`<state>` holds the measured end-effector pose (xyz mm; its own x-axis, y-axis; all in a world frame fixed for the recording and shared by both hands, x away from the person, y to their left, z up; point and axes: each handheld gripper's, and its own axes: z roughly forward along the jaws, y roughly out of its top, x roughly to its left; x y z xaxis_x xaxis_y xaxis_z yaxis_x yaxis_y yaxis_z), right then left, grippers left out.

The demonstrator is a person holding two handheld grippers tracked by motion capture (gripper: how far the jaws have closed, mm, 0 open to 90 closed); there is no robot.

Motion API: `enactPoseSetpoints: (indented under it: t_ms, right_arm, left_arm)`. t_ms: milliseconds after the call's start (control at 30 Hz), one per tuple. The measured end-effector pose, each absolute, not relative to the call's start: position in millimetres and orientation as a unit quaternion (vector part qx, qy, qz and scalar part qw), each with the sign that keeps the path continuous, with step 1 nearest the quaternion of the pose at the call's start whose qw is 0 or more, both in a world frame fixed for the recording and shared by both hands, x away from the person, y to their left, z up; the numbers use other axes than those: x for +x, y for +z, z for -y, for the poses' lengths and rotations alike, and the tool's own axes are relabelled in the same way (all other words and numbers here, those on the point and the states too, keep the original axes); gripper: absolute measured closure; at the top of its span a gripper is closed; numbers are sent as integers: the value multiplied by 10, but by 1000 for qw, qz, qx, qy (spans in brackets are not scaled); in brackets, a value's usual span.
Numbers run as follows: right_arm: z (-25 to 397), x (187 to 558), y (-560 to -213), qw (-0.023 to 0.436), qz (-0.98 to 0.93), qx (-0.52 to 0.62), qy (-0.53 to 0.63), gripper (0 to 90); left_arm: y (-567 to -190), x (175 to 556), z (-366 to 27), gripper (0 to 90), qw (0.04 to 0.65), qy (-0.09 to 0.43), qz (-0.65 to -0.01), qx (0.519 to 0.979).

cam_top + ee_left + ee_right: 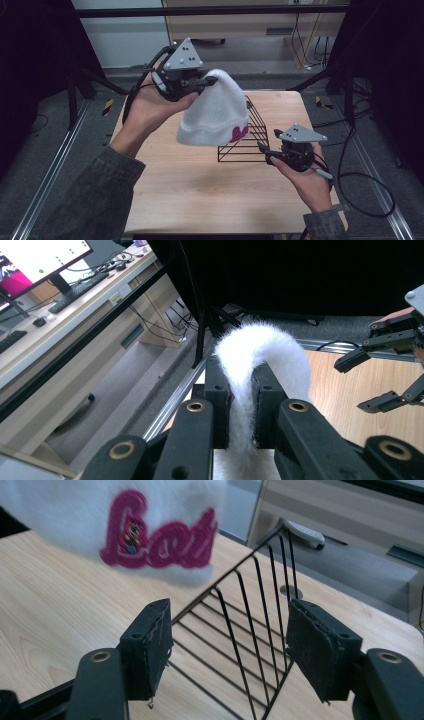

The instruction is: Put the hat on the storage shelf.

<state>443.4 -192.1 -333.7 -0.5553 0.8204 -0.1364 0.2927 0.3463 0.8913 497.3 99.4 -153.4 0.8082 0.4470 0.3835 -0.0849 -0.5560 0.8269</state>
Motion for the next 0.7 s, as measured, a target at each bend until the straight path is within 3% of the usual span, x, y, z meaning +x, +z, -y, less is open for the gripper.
enactPoseSetpoints:
  t_ms: [433,700]
  right_arm:
    - [1714,4683,-3039,282,-750,338,494,371]
    - [1609,4885,-2967,243,-753,331,515,465]
  left_arm:
    - [-1532,5057,-858,809,465,279,-92,835]
    - [-1554,5108,-784,809,474,269,-86,834]
